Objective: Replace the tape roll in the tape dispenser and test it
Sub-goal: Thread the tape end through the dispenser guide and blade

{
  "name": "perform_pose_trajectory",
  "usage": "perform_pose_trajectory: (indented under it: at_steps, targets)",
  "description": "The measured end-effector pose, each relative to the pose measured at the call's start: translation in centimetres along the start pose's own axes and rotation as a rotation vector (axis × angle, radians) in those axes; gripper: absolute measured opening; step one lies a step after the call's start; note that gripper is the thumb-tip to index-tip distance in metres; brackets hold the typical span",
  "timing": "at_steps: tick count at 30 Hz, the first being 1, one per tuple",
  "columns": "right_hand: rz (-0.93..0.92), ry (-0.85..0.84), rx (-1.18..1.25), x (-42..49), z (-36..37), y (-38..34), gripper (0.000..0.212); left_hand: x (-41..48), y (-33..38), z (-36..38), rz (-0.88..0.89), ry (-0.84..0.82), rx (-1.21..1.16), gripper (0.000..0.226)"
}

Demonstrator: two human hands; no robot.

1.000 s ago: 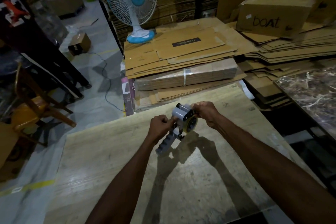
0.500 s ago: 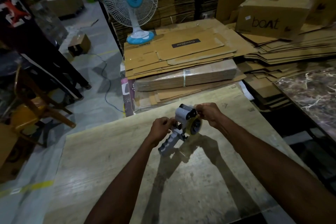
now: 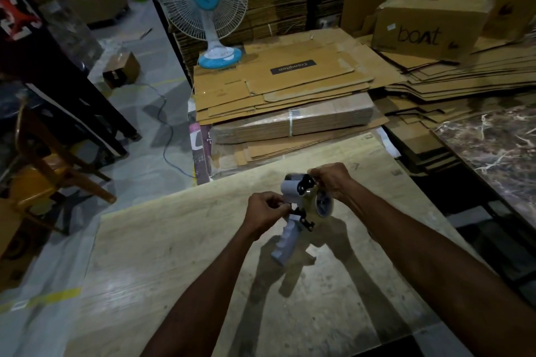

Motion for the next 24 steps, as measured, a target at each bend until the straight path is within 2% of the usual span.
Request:
perform_pose_trajectory:
  at_steps: [2,5,9,14,21,24]
  targets:
    - [0.035,-0.013,0.027,0.0,-0.2,0.4,0.013,-0.1,0.3,0.1,-0.019,-0.029,-0.041,0.004]
    - [0.066,-0.019,0.057,-0.1,-0.4,1.0,0.011,0.4,0.9,0.0,-0.066,-0.068,-0.079,0.02]
    - [0.117,-0.019,0.103,-0.3,-0.4,1.4,0.013,1.4,0.3,-0.7,-0.14,-0.063,-0.113,0.014]
    - [0.132,-0.018,0.137,-0.3,-0.2,1.4,0.015,1.9,1.1,-0.1,-0.111,-0.073,-0.081,0.016]
    - [0.091,0.006,0.073,-0.5,-0.1,0.5,0.01,2.4,2.3,0.8,-0.004,-0.04,0.119,0.058]
    - [0.064,0.014,0.034,-0.5,0.0,0.2,0.015,2.7,2.7,0.8,0.005,-0.032,0.164,0.067]
Point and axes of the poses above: each hand's wrist, its own x-axis towards the middle knuckle, its own z-axis out of the palm, y = z × x, the point moved 8 cm from there along x, towards the middle knuckle, and after that the axes turned 12 degrees about y, right-handed, at the moved point
